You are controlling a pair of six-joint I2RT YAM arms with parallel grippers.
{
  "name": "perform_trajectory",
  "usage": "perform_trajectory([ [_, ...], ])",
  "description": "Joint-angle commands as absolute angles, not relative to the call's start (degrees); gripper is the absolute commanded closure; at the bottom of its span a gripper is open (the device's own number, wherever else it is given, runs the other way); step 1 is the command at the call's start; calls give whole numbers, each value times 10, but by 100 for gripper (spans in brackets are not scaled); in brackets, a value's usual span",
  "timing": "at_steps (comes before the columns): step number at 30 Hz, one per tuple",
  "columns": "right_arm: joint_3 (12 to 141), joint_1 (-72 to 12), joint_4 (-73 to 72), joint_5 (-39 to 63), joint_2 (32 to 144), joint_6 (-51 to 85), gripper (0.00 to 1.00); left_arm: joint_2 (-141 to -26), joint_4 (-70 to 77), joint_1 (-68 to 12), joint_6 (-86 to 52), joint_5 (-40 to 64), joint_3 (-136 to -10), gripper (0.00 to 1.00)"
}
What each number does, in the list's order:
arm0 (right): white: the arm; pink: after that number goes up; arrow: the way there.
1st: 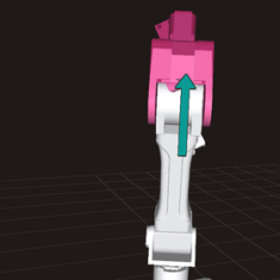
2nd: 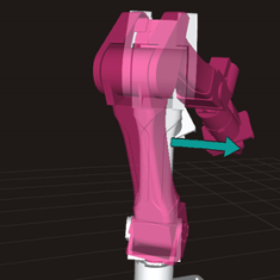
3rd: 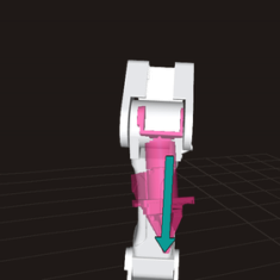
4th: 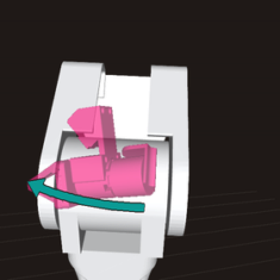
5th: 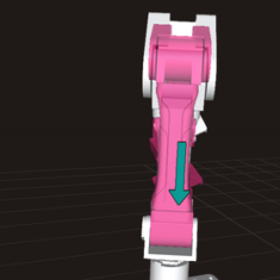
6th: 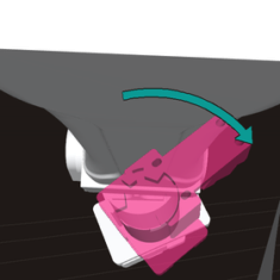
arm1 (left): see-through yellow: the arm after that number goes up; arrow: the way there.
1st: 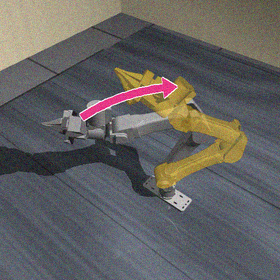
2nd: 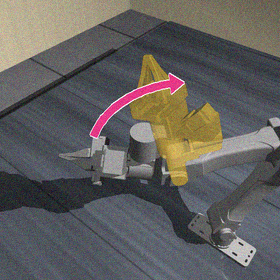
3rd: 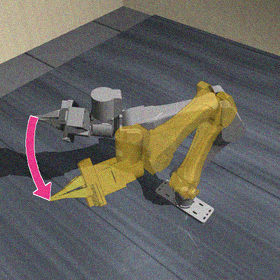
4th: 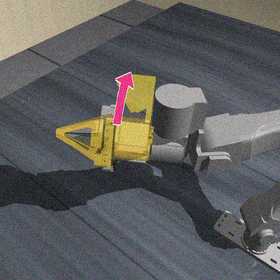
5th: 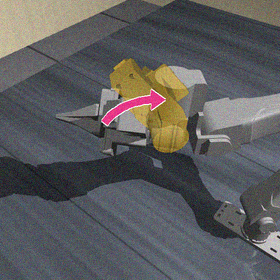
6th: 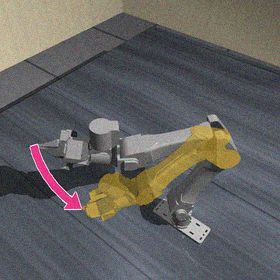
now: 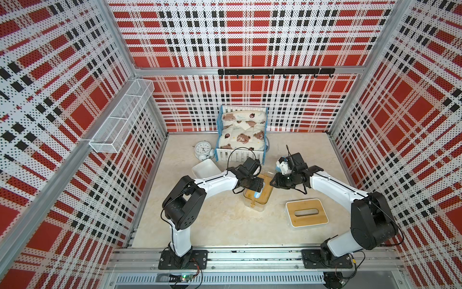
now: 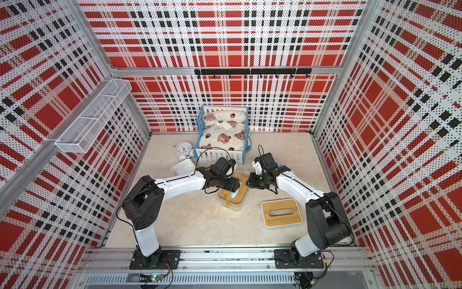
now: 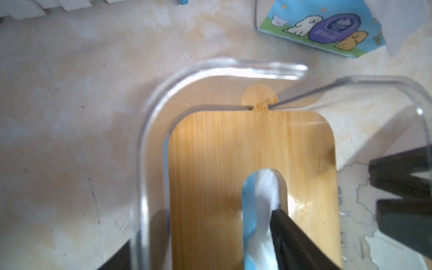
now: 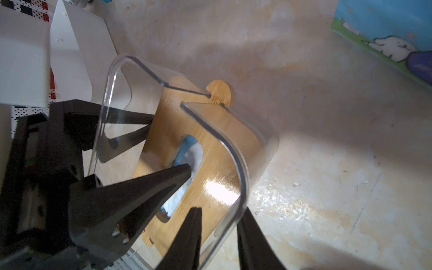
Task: Put the tissue paper into the tissue box
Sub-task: Pull the paper towel from the tissue box.
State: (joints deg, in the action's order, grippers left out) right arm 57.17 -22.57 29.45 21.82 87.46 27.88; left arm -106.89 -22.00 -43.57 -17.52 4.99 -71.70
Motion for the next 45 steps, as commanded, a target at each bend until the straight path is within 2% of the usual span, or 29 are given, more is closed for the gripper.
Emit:
perform_trajectory([
  [1,562,-224,303,202,890,231,74,-1062,-254,-450,-146,39,-717,24],
  [9,563,-226,301,205,892,230,75,-1095,-284,-466,-130,16,-729,19],
  [13,563,-228,301,203,894,231,75,-1111,-313,-472,-128,-41,-747,21],
  [21,567,-228,308,194,898,225,77,-1101,-323,-475,-130,-63,-760,45],
  [27,569,-228,316,178,899,219,78,-1090,-298,-461,-134,-3,-754,54],
  [36,566,-229,324,156,905,211,80,-1042,-207,-412,-169,147,-700,45],
  [39,569,-230,325,155,906,210,80,-1034,-205,-409,-171,150,-695,41],
  [45,574,-231,328,155,908,208,81,-1019,-209,-419,-162,105,-689,24],
])
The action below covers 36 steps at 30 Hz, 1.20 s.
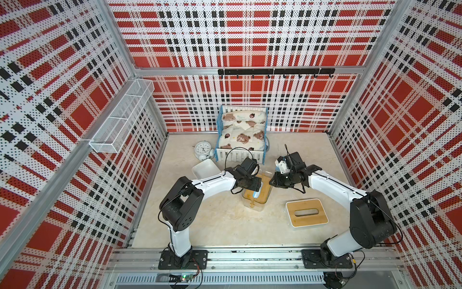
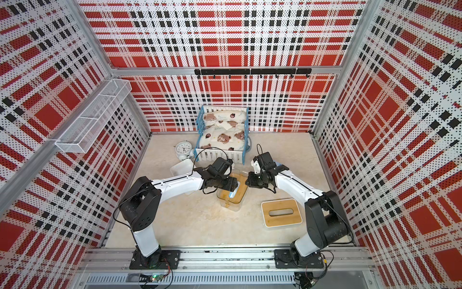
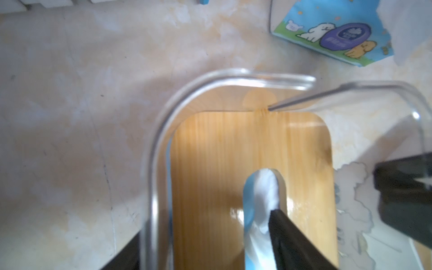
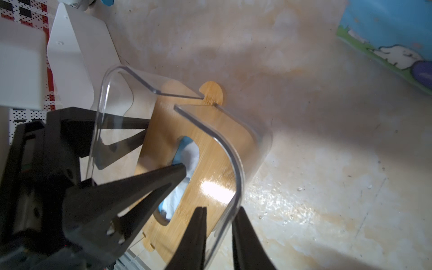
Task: Put the tissue paper into the tissue box
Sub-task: Pull the paper towel from the tissue box.
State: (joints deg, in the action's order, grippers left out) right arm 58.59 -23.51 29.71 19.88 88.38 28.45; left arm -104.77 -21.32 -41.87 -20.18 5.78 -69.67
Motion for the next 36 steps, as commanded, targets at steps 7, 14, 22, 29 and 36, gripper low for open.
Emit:
perform_trajectory([
  [7,577,-232,329,156,909,208,81,-1041,-256,-449,-142,7,-711,20],
  [14,576,-232,329,155,906,209,81,-1079,-296,-469,-129,-53,-734,20],
  [22,577,-233,328,156,909,208,81,-1114,-342,-481,-115,-94,-753,15],
  [29,578,-233,331,154,906,207,81,-1118,-358,-484,-123,-154,-768,24],
  [36,575,-233,332,150,908,206,81,-1092,-315,-467,-134,-73,-752,46],
])
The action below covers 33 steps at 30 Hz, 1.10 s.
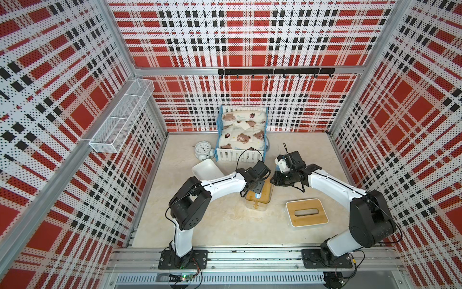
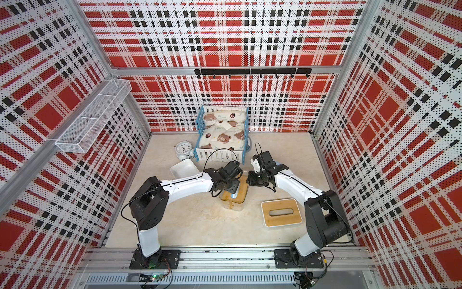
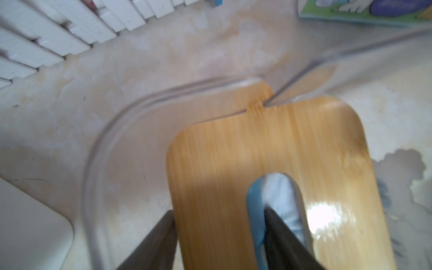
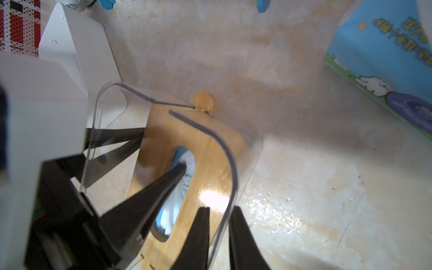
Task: Put the tissue paper into the tissue box
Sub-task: Pull the paper towel from the tissue box.
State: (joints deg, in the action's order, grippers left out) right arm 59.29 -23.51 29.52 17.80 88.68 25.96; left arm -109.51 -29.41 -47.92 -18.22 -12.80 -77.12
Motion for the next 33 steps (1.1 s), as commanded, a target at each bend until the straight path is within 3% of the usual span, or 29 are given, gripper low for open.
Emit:
perform_trajectory([
  [1,575,-233,331,150,906,206,81,-1086,-302,-461,-137,-48,-745,48],
  [4,575,-233,334,148,905,204,82,-1069,-271,-443,-145,11,-725,52],
  [7,576,-233,334,149,908,203,82,-1052,-241,-427,-153,67,-707,50],
  [14,582,-233,334,147,910,202,82,-1017,-236,-424,-146,38,-697,21],
  [22,602,-233,342,149,913,199,77,-976,-245,-432,-122,-48,-692,5],
  [29,617,-234,342,162,901,202,72,-940,-257,-444,-94,-96,-702,9],
  [33,617,-234,338,170,894,207,69,-932,-270,-463,-62,-85,-723,21],
])
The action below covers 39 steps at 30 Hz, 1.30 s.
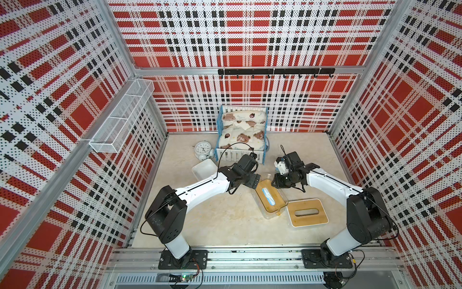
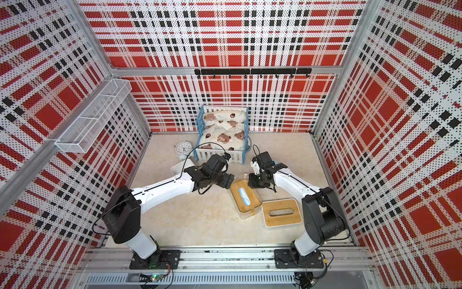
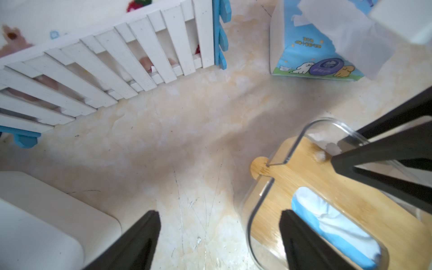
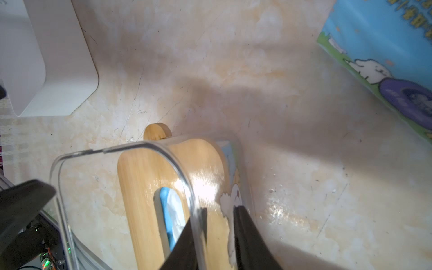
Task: Put the tissue paper into the tissue box
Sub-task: Pull the paper towel from the tissue box.
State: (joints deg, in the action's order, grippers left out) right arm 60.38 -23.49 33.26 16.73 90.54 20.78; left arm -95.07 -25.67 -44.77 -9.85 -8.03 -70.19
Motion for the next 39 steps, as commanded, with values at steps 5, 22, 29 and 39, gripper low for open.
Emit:
perform_trajectory([
  [5,620,-233,337,172,881,205,64,-950,-301,-514,25,-50,-754,38],
  [22,564,-150,319,200,793,203,59,-1070,-341,-538,41,42,-800,51],
  [29,556,-147,318,201,792,199,59,-1110,-359,-546,57,26,-829,51],
  [39,550,-146,318,201,793,197,60,-1138,-409,-548,82,28,-843,54],
])
